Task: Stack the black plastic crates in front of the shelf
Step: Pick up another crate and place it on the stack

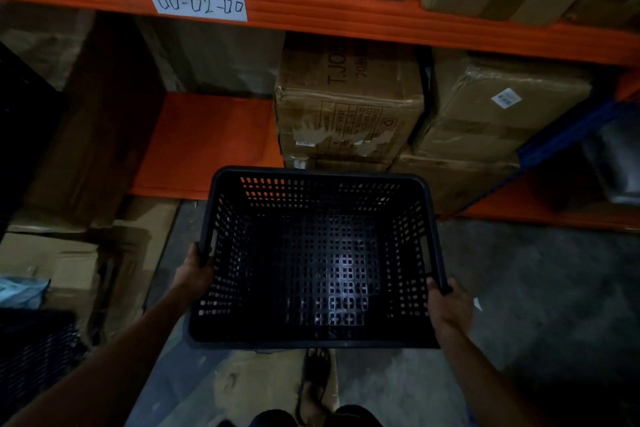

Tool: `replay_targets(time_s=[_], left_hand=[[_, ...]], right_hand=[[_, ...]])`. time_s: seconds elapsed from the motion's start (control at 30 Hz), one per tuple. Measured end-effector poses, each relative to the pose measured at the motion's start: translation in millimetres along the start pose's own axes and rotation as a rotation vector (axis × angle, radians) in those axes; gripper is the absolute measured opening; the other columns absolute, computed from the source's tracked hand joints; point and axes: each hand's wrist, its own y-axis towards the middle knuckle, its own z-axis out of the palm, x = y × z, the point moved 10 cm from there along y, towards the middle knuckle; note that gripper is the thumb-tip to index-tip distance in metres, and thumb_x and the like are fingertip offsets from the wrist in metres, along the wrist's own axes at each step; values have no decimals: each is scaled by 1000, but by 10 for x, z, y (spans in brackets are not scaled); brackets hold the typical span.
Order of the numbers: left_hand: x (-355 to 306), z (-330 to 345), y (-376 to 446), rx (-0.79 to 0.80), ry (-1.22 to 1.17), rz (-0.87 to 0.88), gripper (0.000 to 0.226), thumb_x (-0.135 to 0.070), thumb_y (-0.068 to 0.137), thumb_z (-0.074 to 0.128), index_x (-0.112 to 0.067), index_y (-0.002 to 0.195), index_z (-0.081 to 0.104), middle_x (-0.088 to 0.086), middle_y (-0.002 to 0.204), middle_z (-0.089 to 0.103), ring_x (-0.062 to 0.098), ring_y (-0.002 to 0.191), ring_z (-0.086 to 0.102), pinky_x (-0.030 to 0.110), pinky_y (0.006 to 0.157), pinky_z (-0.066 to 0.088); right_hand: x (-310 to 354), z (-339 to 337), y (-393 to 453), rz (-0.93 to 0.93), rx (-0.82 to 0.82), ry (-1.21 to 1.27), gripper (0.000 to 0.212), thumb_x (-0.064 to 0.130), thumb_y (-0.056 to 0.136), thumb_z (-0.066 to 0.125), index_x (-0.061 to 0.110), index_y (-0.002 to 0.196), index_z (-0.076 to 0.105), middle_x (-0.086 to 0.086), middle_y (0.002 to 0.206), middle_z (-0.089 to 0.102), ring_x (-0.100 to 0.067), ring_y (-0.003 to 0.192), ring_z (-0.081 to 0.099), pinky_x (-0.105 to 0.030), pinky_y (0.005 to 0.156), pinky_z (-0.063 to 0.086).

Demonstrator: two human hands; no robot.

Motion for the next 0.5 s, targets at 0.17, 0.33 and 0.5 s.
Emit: replay_targets(time_s=[0.17,0.33,0.5], left_hand=[[-96,-15,-142,-75,52,62,43,-10,93,50,-13,134,38,18,113,63,42,104,62,46,84,49],[-225,-28,-229,-199,192,52,54,-19,96,46,-14,146,30,30,127,59,50,109,59,52,87,47],[-240,-12,-177,-183,254,46,57,-14,93,47,-14,146,26,30,128,58,50,112,55,53,89,44]], right_hand=[[85,-36,-39,-60,-22,-95,39,33,91,58,5,118,61,-30,110,65,-43,102,61,-39,84,45],[193,-73,-87,-139,-54,-157,39,25,90,55,6,123,53,-28,116,62,-45,103,60,-43,90,44],[200,42,-31,-148,65,-258,40,23,93,49,0,125,44,-30,127,53,-46,114,53,-49,97,42]])
